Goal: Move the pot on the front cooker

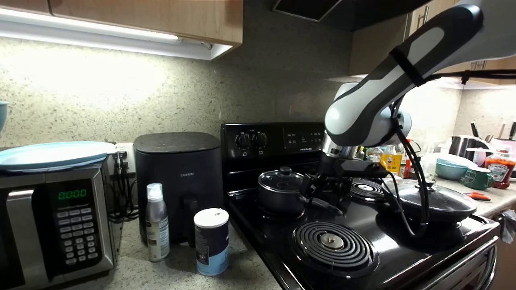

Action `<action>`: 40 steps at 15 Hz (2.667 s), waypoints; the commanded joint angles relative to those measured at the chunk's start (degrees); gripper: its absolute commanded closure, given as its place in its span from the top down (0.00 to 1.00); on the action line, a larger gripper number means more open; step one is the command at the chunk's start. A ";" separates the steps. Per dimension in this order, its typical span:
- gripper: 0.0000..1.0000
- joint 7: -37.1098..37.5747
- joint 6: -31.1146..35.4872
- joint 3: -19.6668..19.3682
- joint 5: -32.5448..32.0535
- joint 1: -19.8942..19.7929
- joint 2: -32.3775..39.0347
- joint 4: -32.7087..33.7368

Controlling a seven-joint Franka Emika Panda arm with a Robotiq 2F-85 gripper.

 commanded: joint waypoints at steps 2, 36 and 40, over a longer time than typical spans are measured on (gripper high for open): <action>0.74 -0.79 -0.52 0.78 0.52 -0.89 -0.09 -0.24; 0.00 -8.06 -28.36 0.60 0.52 -2.61 -9.75 -7.56; 0.00 -13.42 -32.24 0.27 1.10 -3.14 -11.14 -9.10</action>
